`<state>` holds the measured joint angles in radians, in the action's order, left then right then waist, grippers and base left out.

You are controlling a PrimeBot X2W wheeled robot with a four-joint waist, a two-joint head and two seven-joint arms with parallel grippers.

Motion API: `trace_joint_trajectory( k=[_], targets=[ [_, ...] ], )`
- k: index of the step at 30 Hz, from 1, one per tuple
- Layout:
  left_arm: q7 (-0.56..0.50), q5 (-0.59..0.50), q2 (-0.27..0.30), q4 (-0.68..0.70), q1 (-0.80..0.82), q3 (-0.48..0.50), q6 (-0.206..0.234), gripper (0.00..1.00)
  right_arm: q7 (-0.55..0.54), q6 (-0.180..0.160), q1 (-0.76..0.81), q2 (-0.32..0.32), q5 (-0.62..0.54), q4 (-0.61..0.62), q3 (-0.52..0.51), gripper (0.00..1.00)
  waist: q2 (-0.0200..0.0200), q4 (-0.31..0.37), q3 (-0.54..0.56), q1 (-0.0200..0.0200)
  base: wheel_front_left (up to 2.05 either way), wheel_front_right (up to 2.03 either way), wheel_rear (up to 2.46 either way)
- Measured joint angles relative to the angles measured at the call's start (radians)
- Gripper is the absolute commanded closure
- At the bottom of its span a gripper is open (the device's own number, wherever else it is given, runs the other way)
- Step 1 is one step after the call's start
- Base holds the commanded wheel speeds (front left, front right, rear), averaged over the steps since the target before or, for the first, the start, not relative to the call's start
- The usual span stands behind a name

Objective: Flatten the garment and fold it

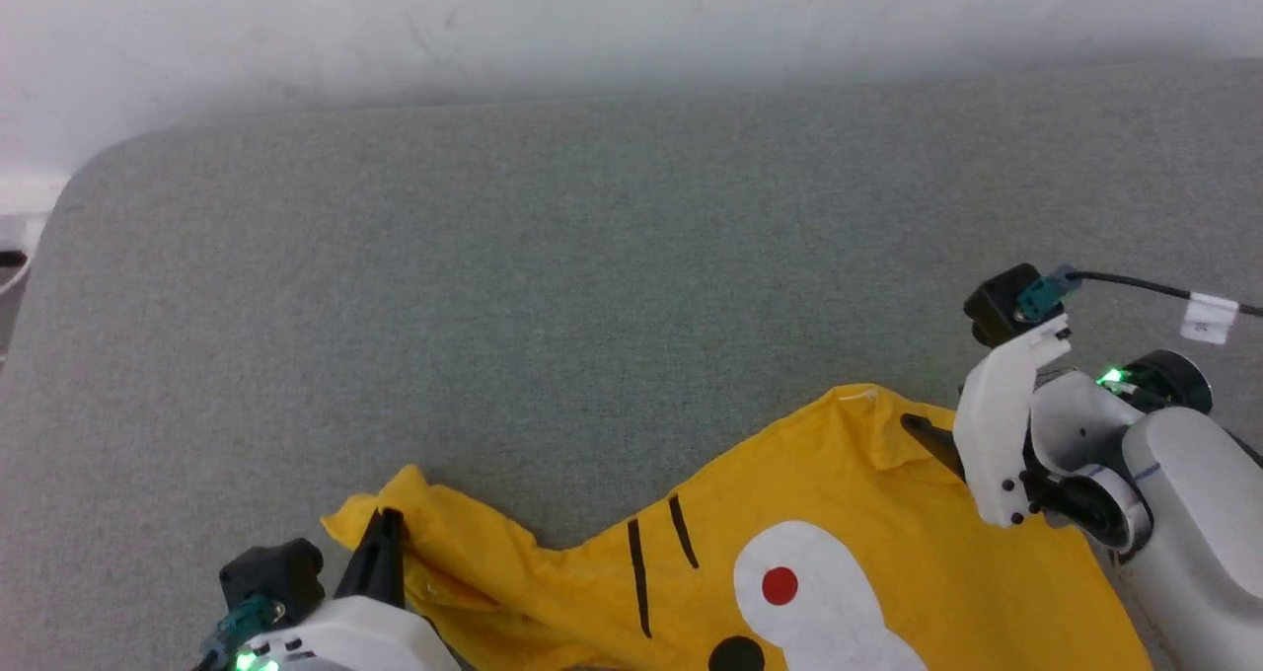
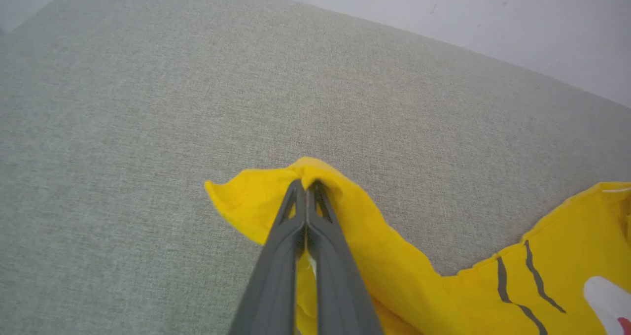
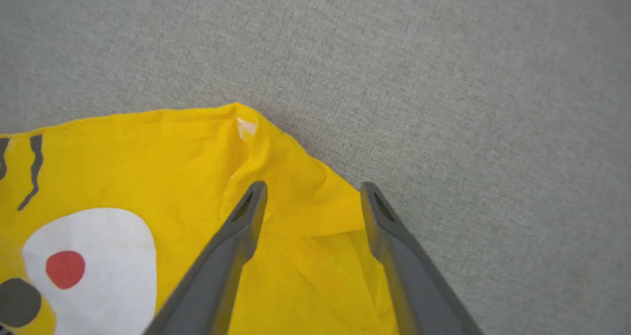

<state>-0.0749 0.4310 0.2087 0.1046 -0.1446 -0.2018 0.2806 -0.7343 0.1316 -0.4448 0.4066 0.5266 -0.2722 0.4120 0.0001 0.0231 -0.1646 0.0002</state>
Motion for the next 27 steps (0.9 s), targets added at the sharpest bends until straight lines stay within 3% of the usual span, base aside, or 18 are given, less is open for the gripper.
trace_joint_trajectory(
  k=[10, 11, 12, 13, 20, 27],
  targets=[
    [0.016, 0.0, -0.017, -0.039, 0.044, -0.022, -0.016, 1.0, -0.093, 0.0, -0.131, 0.002, 0.13, -0.189, 0.139, 0.0, 0.0, -0.041, -0.074, -0.0003, 0.0, 0.0, 0.0],
    [0.018, 0.0, -0.017, -0.042, 0.045, -0.022, -0.016, 1.0, -0.112, 0.0, -0.142, 0.001, 0.149, -0.198, 0.147, 0.07, 0.0, -0.042, -0.077, -0.0003, 0.0, 0.0, 0.0],
    [0.019, 0.0, -0.017, -0.045, 0.045, -0.021, -0.016, 1.0, -0.131, 0.0, -0.153, 0.002, 0.167, -0.205, 0.155, 0.64, 0.0, -0.042, -0.079, -0.0002, 0.0, 0.0, 0.0],
    [0.02, 0.0, -0.017, -0.049, 0.045, -0.022, -0.016, 1.0, -0.147, -0.001, -0.164, 0.004, 0.18, -0.21, 0.168, 0.97, 0.0, -0.042, -0.078, -0.0003, 0.0, 0.0, 0.0],
    [0.017, 0.002, -0.01, -0.065, 0.045, -0.021, -0.016, 1.0, -0.197, -0.002, -0.178, 0.015, 0.261, -0.201, 0.267, 1.0, 0.0, -0.034, -0.053, -0.0002, 0.0, 0.0, 0.0],
    [0.03, 0.0, 0.018, -0.073, 0.103, -0.009, -0.034, 1.0, 0.013, 0.0, -0.176, 0.04, 0.263, -0.199, 0.275, 1.0, 0.0, -0.023, 0.004, -0.0001, 0.0, 0.0, 0.0]
  ],
)
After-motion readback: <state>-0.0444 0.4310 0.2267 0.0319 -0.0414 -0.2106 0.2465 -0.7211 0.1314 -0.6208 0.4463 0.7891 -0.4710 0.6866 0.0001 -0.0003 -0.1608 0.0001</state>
